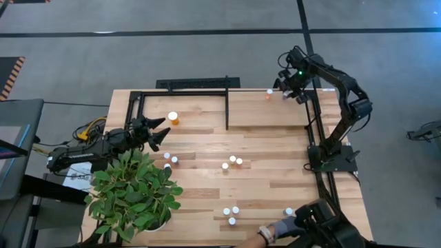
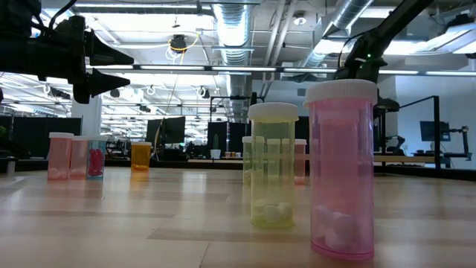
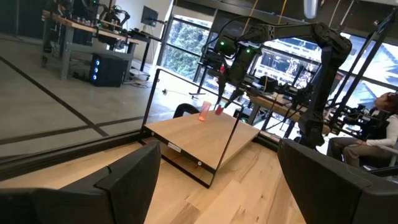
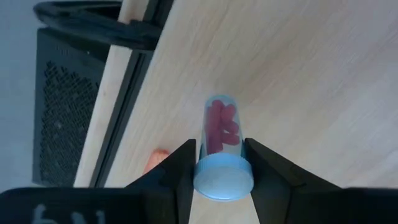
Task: Pick and place medicine bottles onto shelf by color
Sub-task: Put the blue pill bottle on the shelf
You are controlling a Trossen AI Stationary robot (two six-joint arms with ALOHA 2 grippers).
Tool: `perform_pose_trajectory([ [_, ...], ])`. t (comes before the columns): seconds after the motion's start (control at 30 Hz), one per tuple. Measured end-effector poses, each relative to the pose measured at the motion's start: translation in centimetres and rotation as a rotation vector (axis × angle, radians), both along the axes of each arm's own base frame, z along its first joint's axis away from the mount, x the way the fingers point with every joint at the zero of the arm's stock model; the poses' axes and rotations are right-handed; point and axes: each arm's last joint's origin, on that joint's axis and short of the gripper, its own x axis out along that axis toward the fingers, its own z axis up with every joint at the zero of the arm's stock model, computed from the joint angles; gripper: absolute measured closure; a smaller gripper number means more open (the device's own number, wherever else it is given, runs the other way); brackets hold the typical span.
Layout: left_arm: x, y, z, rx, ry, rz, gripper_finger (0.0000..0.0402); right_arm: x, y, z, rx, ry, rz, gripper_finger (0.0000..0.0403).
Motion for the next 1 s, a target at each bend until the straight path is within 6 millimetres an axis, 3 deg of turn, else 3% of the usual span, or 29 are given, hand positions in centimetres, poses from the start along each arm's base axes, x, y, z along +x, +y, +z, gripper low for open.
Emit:
perform_pose_trajectory([
  [0.67, 0.0, 0.0, 0.0, 0.0, 0.0, 0.0, 0.009, 0.8, -1.5, -2.9, 0.042, -0.039, 0.081, 0.0245],
  [1.0, 0.0, 0.0, 0.0, 0.0, 0.0, 0.0, 0.009, 1.3, -2.5, -2.0, -0.01, -0.045, 0.106, 0.0244],
])
